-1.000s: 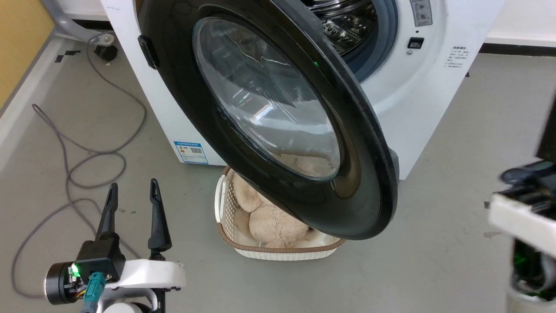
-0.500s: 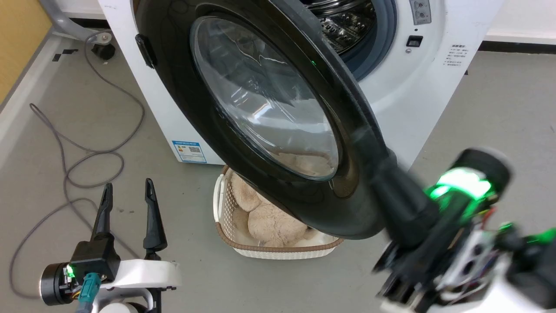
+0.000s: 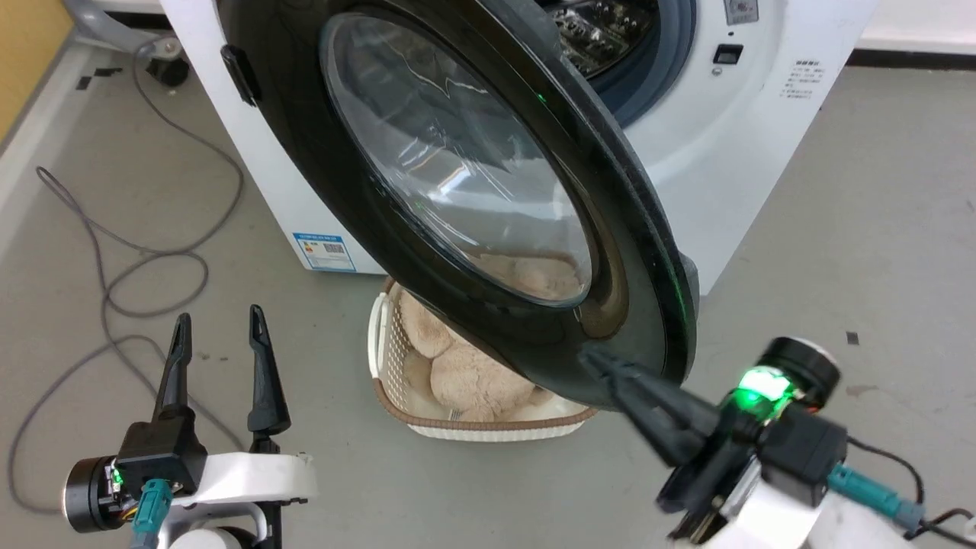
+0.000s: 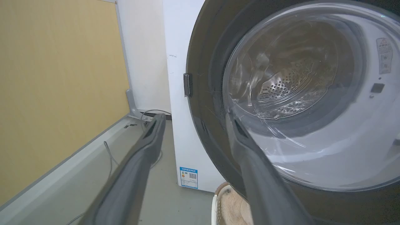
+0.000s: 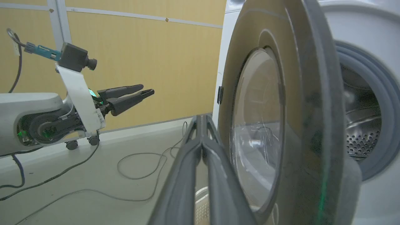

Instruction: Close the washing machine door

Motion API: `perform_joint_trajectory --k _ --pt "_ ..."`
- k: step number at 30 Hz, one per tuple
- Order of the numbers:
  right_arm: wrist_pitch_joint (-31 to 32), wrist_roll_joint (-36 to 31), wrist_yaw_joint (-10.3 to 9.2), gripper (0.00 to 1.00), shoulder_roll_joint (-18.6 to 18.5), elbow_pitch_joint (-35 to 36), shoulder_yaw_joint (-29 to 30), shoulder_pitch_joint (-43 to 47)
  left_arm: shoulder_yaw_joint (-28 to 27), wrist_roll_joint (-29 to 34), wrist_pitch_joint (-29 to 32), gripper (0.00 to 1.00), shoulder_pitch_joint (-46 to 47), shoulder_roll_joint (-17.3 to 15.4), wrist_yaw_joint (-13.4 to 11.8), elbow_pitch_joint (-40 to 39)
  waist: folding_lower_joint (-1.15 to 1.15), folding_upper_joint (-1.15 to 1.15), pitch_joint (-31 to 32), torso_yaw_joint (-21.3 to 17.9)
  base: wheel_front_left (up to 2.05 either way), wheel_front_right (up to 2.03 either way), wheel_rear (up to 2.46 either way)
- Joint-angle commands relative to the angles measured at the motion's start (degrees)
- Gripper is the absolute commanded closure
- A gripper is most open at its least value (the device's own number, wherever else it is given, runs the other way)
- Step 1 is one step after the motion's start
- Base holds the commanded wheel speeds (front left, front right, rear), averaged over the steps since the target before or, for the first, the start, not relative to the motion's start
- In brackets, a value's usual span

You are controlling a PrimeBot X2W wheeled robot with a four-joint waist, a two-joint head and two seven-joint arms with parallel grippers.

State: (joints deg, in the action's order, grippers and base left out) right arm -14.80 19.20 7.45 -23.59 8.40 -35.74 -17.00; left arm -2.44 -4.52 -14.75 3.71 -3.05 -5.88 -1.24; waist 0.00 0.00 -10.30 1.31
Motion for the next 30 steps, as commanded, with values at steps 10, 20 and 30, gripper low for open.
perform_joint_trajectory --k 10,20,30 --pt "-0.2 -1.2 0.03 1.0 0.9 -7.7 8.4 0.7 1.8 1.4 -0.2 0.0 2.2 0.1 0.0 -0.5 0.0 0.0 -4.9 -0.7 0.0 0.0 0.0" --pt "-0.2 -2.6 0.03 1.0 2.8 -13.5 16.9 -4.9 3.9 1.7 -0.2 0.0 5.6 0.2 -0.3 -0.6 0.0 0.0 -10.6 -1.1 0.0 0.0 0.0" --pt "-0.2 -4.9 0.03 1.0 1.7 -23.1 23.3 -17.5 6.3 1.7 -0.2 0.0 10.2 0.2 -0.7 -1.0 0.0 0.0 -17.2 0.4 0.0 0.0 0.0"
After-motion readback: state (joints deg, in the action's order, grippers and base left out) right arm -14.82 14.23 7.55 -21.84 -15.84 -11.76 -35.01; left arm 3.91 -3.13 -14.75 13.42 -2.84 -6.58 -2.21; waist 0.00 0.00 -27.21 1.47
